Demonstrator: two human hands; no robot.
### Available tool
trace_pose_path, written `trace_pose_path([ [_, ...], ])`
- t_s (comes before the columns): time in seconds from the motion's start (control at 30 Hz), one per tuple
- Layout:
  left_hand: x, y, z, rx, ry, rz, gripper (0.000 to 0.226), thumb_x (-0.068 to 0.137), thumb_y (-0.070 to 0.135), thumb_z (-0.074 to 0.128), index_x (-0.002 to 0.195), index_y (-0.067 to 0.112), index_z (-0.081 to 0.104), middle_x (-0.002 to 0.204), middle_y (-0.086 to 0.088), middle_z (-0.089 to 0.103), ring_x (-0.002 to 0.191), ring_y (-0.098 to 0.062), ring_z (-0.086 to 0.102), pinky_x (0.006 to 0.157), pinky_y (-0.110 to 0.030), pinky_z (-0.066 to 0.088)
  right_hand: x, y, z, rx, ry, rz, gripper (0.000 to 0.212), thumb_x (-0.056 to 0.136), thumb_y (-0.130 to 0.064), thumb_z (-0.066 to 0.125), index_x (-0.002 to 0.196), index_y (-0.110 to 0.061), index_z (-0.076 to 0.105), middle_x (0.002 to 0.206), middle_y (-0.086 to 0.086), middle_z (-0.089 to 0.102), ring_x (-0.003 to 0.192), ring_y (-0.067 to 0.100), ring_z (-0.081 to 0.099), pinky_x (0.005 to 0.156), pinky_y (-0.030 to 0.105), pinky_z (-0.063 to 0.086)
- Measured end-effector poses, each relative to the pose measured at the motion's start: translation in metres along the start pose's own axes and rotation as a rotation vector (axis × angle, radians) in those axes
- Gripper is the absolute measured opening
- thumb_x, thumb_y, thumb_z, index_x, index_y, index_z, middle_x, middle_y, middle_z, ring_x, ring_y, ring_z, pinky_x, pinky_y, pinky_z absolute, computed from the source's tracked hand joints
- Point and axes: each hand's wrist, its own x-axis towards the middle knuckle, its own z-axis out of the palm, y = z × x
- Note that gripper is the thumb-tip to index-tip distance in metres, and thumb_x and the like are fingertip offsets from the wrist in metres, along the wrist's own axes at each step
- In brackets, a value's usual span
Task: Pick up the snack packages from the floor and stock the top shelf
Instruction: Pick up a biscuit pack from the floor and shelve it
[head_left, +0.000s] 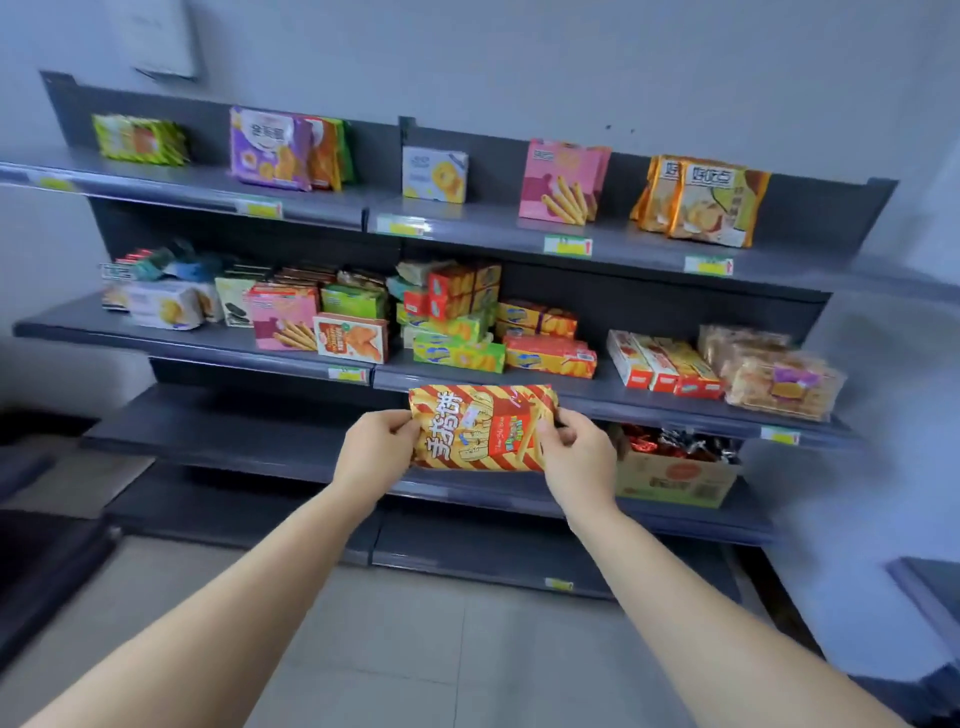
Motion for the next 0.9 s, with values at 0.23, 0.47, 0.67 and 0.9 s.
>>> trace_pose_path([
  [0.23,0.057,-0.008,-0.084,-0.02,0.17,-0.006,0.021,0.097,0.026,0.05,0.095,0.022,0.071,0.086,-0.003,0.072,0.078,-0.024,0.065,0.077,-0.044,0.056,0.044,-0.076,0.085,0.081,-0.11,-0.11,0.036,0.096,-0.033,0.052,0.127,-0.015,0.058,0.104,-0.004,0.064,0.1,0.015,0.061,0.086,0.036,0.052],
  [0.47,0.129,-0.027,-0.183,-0.048,0.322,-0.023,0.024,0.096,0.027,0.051,0.105,0.018,0.071,0.091,0.002,0.07,0.09,-0.024,0.065,0.082,-0.045,0.057,0.08,-0.161,0.189,0.152,-0.152,-0.193,0.031,0.095,-0.027,0.055,0.12,-0.009,0.061,0.08,-0.011,0.055,0.087,0.018,0.058,0.083,0.039,0.051],
  [0.67,0.185,-0.044,-0.259,-0.015,0.391,-0.009,0.022,0.097,0.025,0.051,0.099,0.018,0.071,0.088,0.004,0.062,0.085,-0.018,0.061,0.083,-0.035,0.054,0.102,-0.225,0.272,0.189,-0.18,-0.208,0.034,0.092,-0.033,0.059,0.121,-0.015,0.062,0.096,-0.003,0.066,0.093,0.021,0.065,0.083,0.044,0.055],
  [0.9,0.25,-0.066,-0.33,0.005,0.454,-0.011,0.023,0.097,0.024,0.05,0.099,0.017,0.072,0.095,-0.004,0.07,0.087,-0.025,0.066,0.084,-0.041,0.056,0.13,-0.289,0.353,0.234,-0.237,-0.27,0.026,0.094,-0.027,0.058,0.114,-0.014,0.066,0.091,-0.003,0.067,0.086,0.016,0.064,0.071,0.029,0.05],
])
